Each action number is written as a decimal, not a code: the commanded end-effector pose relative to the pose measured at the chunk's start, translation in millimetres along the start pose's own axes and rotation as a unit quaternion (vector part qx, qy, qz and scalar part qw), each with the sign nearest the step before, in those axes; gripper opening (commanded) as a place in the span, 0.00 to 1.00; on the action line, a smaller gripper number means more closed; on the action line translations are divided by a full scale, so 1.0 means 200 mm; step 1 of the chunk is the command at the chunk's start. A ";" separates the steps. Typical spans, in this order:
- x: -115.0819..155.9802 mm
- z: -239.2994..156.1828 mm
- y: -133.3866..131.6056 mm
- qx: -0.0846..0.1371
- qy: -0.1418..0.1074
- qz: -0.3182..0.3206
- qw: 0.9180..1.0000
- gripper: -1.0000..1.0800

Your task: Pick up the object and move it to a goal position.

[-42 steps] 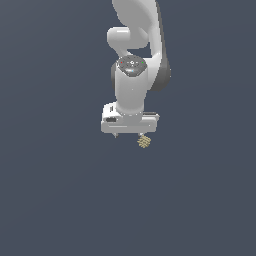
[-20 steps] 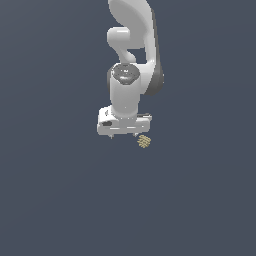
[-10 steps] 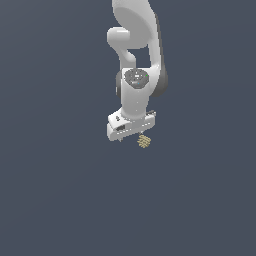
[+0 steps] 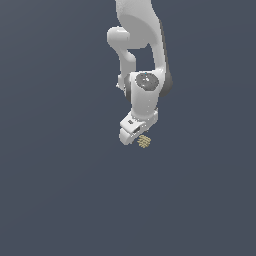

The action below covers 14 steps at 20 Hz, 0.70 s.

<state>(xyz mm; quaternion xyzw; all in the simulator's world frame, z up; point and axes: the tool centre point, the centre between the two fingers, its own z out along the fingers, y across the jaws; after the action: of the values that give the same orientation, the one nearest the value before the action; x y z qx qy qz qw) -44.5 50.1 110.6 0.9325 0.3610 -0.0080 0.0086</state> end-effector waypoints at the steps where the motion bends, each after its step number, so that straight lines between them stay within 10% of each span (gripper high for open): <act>1: 0.01 0.02 -0.05 0.001 0.003 -0.039 0.999 0.96; 14: 0.04 0.08 -0.18 0.003 0.011 -0.147 0.989 0.96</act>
<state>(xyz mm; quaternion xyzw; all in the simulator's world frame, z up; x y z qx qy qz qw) -62.2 81.6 94.2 0.8729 0.4879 -0.0008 0.0005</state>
